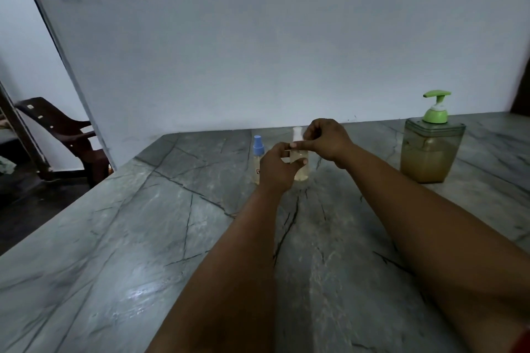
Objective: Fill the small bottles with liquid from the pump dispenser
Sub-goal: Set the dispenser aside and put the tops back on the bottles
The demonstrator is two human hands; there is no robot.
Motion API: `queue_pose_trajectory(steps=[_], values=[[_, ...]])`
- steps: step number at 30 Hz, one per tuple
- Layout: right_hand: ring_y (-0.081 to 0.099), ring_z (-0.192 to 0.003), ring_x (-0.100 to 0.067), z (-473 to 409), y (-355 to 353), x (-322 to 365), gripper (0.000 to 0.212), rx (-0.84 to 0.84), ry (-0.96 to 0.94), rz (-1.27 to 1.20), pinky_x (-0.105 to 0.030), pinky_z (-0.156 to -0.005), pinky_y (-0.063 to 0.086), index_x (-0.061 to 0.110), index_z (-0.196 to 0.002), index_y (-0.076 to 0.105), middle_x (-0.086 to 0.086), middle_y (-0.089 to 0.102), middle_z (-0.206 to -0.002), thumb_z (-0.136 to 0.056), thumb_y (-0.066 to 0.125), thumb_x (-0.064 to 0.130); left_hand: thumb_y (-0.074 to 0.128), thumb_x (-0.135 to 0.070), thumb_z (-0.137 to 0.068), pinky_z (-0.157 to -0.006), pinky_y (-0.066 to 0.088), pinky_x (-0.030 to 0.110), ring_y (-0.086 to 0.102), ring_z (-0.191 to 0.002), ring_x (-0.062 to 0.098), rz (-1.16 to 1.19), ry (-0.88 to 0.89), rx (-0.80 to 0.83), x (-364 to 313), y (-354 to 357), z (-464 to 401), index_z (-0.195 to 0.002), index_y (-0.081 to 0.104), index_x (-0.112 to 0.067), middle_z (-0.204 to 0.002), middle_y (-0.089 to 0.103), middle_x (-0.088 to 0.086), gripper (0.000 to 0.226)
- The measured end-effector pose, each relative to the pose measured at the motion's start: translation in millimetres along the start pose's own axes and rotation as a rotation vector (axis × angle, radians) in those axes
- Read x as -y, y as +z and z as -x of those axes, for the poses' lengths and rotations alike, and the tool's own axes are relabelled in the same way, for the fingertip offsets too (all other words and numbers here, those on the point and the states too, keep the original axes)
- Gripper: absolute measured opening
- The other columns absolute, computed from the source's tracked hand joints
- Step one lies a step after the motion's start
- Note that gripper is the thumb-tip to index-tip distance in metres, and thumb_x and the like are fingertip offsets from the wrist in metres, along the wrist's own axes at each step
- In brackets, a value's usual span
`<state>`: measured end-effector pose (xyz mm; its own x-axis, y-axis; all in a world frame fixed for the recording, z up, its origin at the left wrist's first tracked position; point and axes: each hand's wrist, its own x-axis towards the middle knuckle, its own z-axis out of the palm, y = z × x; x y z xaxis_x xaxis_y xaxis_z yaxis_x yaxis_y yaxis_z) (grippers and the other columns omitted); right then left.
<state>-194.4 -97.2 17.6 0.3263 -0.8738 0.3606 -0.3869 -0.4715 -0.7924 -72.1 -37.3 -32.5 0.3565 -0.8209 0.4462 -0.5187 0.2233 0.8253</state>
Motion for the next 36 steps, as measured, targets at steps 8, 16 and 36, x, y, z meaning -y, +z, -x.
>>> queue_pose_trajectory(steps=[8, 16, 36], values=[[0.062, -0.082, -0.014, -1.3, -1.2, 0.3, 0.028, 0.076, -0.023, -0.056, -0.019, -0.070, 0.051, 0.009, -0.096, 0.069, -0.004, 0.068, -0.089, -0.073, 0.081, 0.018, 0.078, -0.014, -0.078, -0.077, 0.040, 0.018, 0.059, -0.096, 0.013, -0.041, 0.001, 0.014, -6.5, -0.2, 2.2, -0.111, 0.062, -0.006, -0.108, 0.067, 0.008, 0.037], [0.062, -0.082, -0.015, 1.3, -2.7, 0.5, 0.031, 0.064, -0.013, -0.070, -0.029, -0.077, 0.053, 0.020, -0.089, 0.065, 0.002, 0.065, -0.082, -0.066, 0.086, 0.024, 0.072, -0.016, -0.082, -0.075, 0.040, 0.022, 0.062, -0.102, 0.025, -0.305, 0.094, 0.043, -20.7, 0.7, 2.8, -0.113, 0.056, -0.004, -0.109, 0.066, 0.013, 0.036], [0.056, -0.116, -0.027, 24.7, 33.4, 4.0, 0.062, 0.101, 0.167, 0.187, -0.029, -0.098, 0.044, 0.013, -0.132, 0.047, -0.012, 0.058, -0.129, -0.077, 0.076, 0.016, 0.068, -0.011, -0.082, -0.073, 0.035, 0.022, 0.060, -0.105, 0.027, -0.286, -0.261, 0.027, -2.2, -55.7, 10.6, -0.111, 0.061, -0.006, -0.113, 0.065, 0.013, 0.030]])
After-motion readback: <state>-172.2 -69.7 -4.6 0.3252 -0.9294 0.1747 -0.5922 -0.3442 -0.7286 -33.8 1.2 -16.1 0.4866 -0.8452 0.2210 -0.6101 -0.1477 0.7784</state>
